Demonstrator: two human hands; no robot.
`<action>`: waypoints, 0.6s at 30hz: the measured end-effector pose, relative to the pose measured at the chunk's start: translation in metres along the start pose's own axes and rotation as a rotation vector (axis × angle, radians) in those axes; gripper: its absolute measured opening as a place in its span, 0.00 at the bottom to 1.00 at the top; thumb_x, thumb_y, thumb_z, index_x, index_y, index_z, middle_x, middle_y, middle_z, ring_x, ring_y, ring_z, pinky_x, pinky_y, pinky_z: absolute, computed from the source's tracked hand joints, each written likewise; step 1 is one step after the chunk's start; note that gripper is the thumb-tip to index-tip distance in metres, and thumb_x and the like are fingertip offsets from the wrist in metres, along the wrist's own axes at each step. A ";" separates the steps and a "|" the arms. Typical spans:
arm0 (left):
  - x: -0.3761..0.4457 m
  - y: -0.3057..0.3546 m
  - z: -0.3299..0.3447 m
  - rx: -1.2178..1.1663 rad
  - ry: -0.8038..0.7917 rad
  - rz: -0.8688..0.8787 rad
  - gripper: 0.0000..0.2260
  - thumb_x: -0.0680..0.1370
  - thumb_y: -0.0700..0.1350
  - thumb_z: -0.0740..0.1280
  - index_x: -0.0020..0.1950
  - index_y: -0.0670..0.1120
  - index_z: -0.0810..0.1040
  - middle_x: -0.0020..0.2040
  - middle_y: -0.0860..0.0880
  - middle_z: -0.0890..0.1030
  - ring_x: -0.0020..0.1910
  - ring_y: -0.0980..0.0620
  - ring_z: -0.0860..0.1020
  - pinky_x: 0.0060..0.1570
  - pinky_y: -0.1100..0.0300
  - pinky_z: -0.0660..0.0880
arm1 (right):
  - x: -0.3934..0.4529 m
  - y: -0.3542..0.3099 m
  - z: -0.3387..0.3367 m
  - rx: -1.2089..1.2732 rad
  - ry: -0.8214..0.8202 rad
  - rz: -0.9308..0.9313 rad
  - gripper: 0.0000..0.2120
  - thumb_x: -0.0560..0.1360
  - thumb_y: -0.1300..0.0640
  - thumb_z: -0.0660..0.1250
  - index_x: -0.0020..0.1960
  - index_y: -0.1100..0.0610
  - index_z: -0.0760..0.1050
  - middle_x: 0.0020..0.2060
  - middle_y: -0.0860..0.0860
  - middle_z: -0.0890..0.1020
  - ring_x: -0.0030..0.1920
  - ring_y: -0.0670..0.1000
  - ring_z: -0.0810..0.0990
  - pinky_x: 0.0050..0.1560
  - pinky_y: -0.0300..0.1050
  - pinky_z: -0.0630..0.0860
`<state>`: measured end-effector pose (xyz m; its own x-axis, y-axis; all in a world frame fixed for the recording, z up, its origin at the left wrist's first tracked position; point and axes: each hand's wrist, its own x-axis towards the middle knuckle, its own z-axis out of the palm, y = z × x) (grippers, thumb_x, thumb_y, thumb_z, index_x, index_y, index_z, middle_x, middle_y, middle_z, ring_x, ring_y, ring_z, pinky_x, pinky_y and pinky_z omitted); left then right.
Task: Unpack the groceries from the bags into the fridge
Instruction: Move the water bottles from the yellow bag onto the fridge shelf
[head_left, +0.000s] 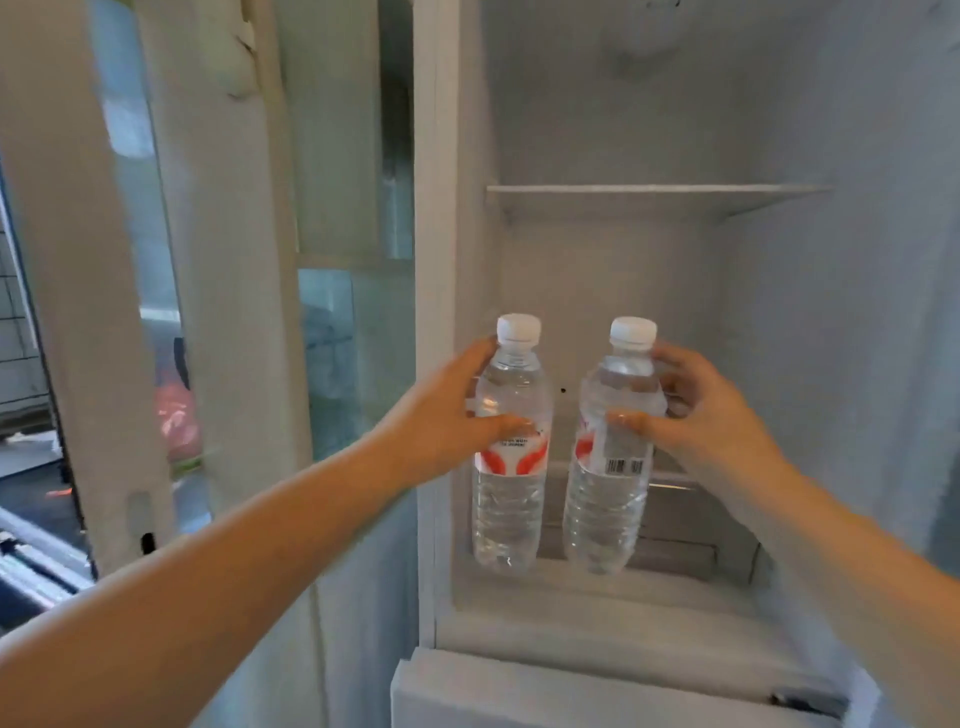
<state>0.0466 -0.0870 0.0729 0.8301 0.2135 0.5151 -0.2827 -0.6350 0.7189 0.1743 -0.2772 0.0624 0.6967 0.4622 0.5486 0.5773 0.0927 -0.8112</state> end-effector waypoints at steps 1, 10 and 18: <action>0.016 -0.005 0.005 0.001 -0.006 0.012 0.26 0.71 0.40 0.72 0.61 0.62 0.65 0.53 0.63 0.76 0.51 0.62 0.78 0.47 0.69 0.77 | 0.014 0.006 -0.001 -0.007 0.012 0.006 0.27 0.66 0.65 0.75 0.58 0.49 0.69 0.47 0.43 0.79 0.43 0.37 0.79 0.36 0.29 0.75; 0.148 -0.058 0.048 -0.002 0.066 0.053 0.26 0.70 0.41 0.74 0.61 0.61 0.67 0.54 0.60 0.77 0.55 0.58 0.78 0.55 0.57 0.77 | 0.124 0.065 -0.016 -0.044 0.018 0.006 0.27 0.66 0.61 0.76 0.59 0.44 0.68 0.48 0.40 0.78 0.48 0.41 0.78 0.45 0.38 0.75; 0.195 -0.096 0.082 -0.105 0.114 -0.007 0.31 0.72 0.41 0.72 0.71 0.55 0.64 0.61 0.58 0.75 0.59 0.57 0.75 0.55 0.61 0.76 | 0.178 0.108 -0.024 -0.100 -0.001 0.058 0.29 0.68 0.61 0.74 0.65 0.48 0.68 0.55 0.44 0.76 0.54 0.48 0.77 0.44 0.38 0.76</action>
<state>0.2755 -0.0451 0.0659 0.7737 0.3044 0.5556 -0.3309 -0.5537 0.7642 0.3713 -0.2062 0.0777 0.7298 0.4656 0.5007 0.5753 -0.0224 -0.8176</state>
